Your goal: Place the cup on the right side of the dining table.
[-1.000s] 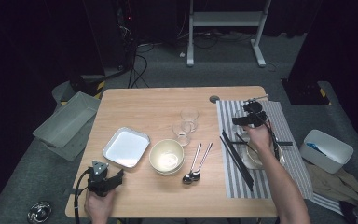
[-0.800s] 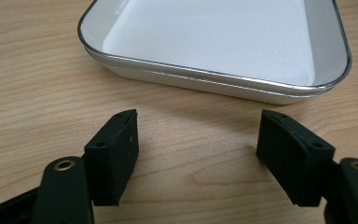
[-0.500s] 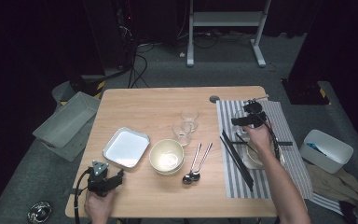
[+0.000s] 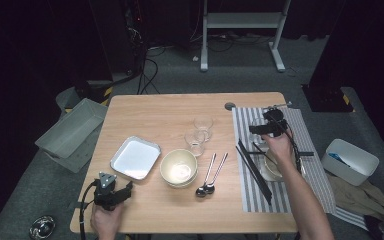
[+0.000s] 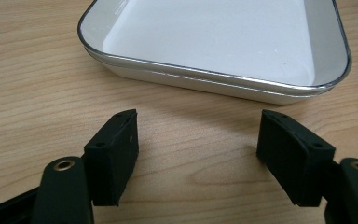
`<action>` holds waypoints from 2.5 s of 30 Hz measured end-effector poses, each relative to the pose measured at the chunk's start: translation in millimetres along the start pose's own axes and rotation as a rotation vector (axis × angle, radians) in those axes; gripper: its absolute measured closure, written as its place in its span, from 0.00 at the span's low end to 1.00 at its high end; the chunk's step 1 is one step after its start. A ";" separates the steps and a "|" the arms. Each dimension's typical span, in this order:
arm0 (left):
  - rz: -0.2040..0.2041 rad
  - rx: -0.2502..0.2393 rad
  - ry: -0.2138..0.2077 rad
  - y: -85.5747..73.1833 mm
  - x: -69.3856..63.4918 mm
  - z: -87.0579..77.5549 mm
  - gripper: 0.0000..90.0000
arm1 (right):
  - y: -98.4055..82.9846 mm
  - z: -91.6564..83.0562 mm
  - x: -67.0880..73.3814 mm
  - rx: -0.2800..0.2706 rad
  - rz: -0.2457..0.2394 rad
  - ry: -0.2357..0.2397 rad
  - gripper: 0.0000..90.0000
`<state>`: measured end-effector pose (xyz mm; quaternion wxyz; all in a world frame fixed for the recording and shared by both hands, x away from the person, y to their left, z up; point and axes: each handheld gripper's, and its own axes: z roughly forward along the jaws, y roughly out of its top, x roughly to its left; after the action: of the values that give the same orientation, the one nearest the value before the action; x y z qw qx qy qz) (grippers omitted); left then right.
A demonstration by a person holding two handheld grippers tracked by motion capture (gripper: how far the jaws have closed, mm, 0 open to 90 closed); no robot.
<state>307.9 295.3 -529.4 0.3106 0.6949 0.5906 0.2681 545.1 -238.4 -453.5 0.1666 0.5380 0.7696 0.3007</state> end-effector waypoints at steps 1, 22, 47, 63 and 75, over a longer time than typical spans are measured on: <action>0.000 0.000 0.000 0.0 0.0 0.0 0.33 | 0.1 -1.5 0.2 -0.004 0.001 0.000 0.14; 0.004 -0.001 -0.005 0.0 0.0 0.1 0.33 | 0.0 -32.6 -0.5 -0.084 -0.014 -0.008 0.16; 0.004 -0.001 -0.005 0.0 -0.1 0.1 0.33 | -17.8 -70.5 -13.1 -0.180 0.019 0.012 0.20; 0.004 -0.002 -0.003 0.0 -0.2 0.2 0.33 | -43.5 -101.0 -13.2 -0.241 0.006 0.031 0.26; 0.002 -0.002 -0.001 0.1 -0.2 0.3 0.33 | -66.1 -123.1 -4.6 -0.294 -0.024 0.050 0.28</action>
<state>308.2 295.0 -529.5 0.3114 0.6952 0.5896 0.2686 427.3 -293.4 -402.3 0.2278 0.4907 0.7278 0.4215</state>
